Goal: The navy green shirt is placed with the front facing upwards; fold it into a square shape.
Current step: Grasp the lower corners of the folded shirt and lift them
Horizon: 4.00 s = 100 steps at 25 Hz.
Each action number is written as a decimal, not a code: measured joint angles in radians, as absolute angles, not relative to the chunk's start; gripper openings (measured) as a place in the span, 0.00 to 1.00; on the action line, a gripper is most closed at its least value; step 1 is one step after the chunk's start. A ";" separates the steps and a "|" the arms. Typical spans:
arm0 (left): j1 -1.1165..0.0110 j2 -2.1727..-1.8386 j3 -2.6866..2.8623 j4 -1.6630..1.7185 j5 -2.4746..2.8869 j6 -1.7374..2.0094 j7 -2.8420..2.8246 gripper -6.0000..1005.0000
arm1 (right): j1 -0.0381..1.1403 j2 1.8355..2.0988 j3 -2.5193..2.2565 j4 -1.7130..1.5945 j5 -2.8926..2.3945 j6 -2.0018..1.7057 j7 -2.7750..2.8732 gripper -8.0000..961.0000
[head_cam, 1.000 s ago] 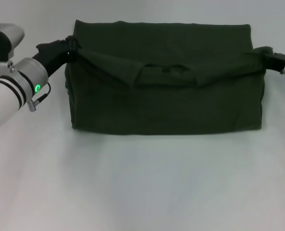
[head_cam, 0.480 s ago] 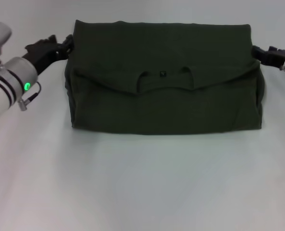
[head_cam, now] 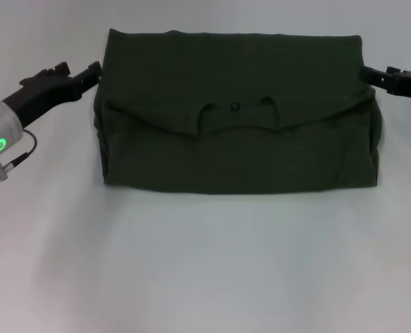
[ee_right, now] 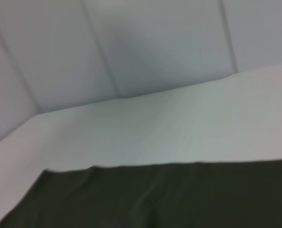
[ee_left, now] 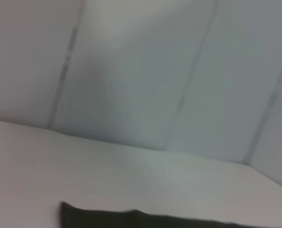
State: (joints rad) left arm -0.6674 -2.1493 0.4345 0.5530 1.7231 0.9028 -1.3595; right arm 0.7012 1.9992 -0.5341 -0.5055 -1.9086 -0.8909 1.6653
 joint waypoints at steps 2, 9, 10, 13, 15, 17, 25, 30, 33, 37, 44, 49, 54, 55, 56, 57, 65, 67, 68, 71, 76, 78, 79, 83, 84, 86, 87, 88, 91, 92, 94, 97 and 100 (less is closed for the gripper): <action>-0.618 -2.151 0.498 0.605 1.723 0.957 -1.390 0.74 | 0.664 1.995 -0.543 -0.546 -1.908 -0.975 1.698 0.76; -0.496 -2.161 0.645 0.702 1.735 1.020 -1.366 0.74 | 0.577 1.954 -0.528 -0.579 -1.901 -1.193 1.813 0.76; -0.486 -2.162 0.660 0.705 1.737 1.021 -1.338 0.74 | 0.568 1.952 -0.517 -0.580 -1.899 -1.217 1.823 0.76; -0.465 -2.168 0.677 0.700 1.750 1.025 -1.227 0.74 | 0.552 1.948 -0.489 -0.581 -1.896 -1.251 1.840 0.76; -0.457 -2.170 0.677 0.688 1.757 1.026 -1.175 0.74 | 0.544 1.947 -0.478 -0.580 -1.895 -1.256 1.850 0.76; -0.449 -2.170 0.676 0.677 1.758 1.026 -1.147 0.73 | 0.538 1.950 -0.467 -0.580 -1.895 -1.256 1.856 0.75; -0.420 -2.172 0.678 0.655 1.829 1.021 -1.091 0.73 | 0.531 1.956 -0.445 -0.565 -1.894 -1.253 1.861 0.75; -0.418 -2.173 0.684 0.640 1.889 1.035 -1.089 0.73 | 0.529 1.957 -0.441 -0.557 -1.894 -1.252 1.861 0.75; -0.423 -2.173 0.699 0.632 1.911 1.036 -1.088 0.73 | 0.528 1.958 -0.440 -0.557 -1.894 -1.253 1.862 0.75; -0.436 -2.174 0.716 0.620 1.913 1.025 -1.077 0.73 | 0.525 1.963 -0.440 -0.557 -1.894 -1.255 1.862 0.75; -0.465 -2.172 0.732 0.594 1.913 0.971 -1.065 0.73 | 0.523 1.969 -0.440 -0.557 -1.894 -1.256 1.862 0.75; -0.475 -2.172 0.734 0.594 1.911 0.956 -1.063 0.73 | 0.518 1.971 -0.440 -0.557 -1.894 -1.254 1.862 0.75; -0.477 -2.172 0.755 0.596 1.909 0.955 -1.060 0.73 | 0.513 1.974 -0.440 -0.557 -1.893 -1.253 1.860 0.74; -0.477 -2.172 0.757 0.597 1.908 0.955 -1.055 0.70 | 0.513 1.975 -0.440 -0.557 -1.892 -1.253 1.860 0.74; -0.477 -2.172 0.759 0.598 1.907 0.955 -1.052 0.67 | 0.512 1.975 -0.440 -0.557 -1.891 -1.253 1.859 0.74; -0.478 -2.173 0.759 0.598 1.906 0.955 -1.048 0.65 | 0.511 1.975 -0.440 -0.557 -1.890 -1.253 1.857 0.73; -0.487 -2.174 0.758 0.600 1.905 0.930 -1.052 0.45 | 0.503 1.976 -0.440 -0.557 -1.887 -1.253 1.853 0.72; -0.489 -2.174 0.758 0.598 1.905 0.921 -1.052 0.41 | 0.501 1.975 -0.440 -0.557 -1.887 -1.253 1.855 0.72; -0.490 -2.174 0.758 0.597 1.905 0.917 -1.053 0.38 | 0.500 1.974 -0.441 -0.557 -1.888 -1.254 1.856 0.72; -0.495 -2.174 0.758 0.592 1.905 0.909 -1.054 0.32 | 0.498 1.967 -0.447 -0.557 -1.893 -1.258 1.861 0.71; -0.498 -2.174 0.759 0.595 1.905 0.916 -1.055 0.12 | 0.499 1.944 -0.455 -0.559 -1.967 -1.263 1.913 0.71; -0.495 -2.174 0.759 0.597 1.905 0.921 -1.056 0.05 | 0.506 1.935 -0.463 -0.563 -2.023 -1.263 1.947 0.70; -0.494 -2.174 0.759 0.599 1.905 0.926 -1.059 0.02 | 0.511 1.932 -0.468 -0.565 -2.050 -1.264 1.963 0.70; -0.487 -2.172 0.757 0.609 1.906 0.958 -1.071 0.02 | 0.524 1.929 -0.488 -0.570 -2.115 -1.264 1.997 0.70; -0.485 -2.172 0.756 0.611 1.906 0.965 -1.071 0.02 | 0.527 1.929 -0.495 -0.571 -2.127 -1.260 2.003 0.69; -0.478 -2.172 0.753 0.623 1.906 0.989 -1.075 0.02 | 0.538 1.933 -0.522 -0.571 -2.164 -1.240 2.016 0.69; -0.476 -2.172 0.751 0.626 1.906 0.996 -1.078 0.02 | 0.538 1.933 -0.522 -0.571 -2.164 -1.240 2.016 0.69; -0.474 -2.172 0.751 0.630 1.905 1.002 -1.081 0.02 | 0.541 1.935 -0.529 -0.571 -2.175 -1.230 2.018 0.69; -0.472 -2.172 0.750 0.633 1.905 1.005 -1.084 0.02 | 0.550 1.944 -0.546 -0.565 -2.194 -1.180 2.019 0.68; -0.472 -2.172 0.750 0.633 1.905 1.005 -1.086 0.02 | 0.552 1.948 -0.553 -0.563 -2.196 -1.161 2.017 0.68; -0.473 -2.172 0.752 0.634 1.905 1.006 -1.091 0.02 | 0.557 1.957 -0.565 -0.562 -2.197 -1.128 2.010 0.68; -0.476 -2.172 0.755 0.634 1.905 1.005 -1.094 0.02 | 0.569 1.972 -0.584 -0.563 -2.198 -1.081 2.006 0.67; -0.480 -2.172 0.756 0.634 1.905 1.002 -1.095 0.02 | 0.588 1.981 -0.600 -0.555 -2.198 -1.048 2.006 0.67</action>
State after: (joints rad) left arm -0.4803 -2.1721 0.7560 0.6336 1.9050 1.0022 -1.0948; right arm 0.5876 1.9808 -0.5999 -0.5554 -2.1979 -1.0481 2.0063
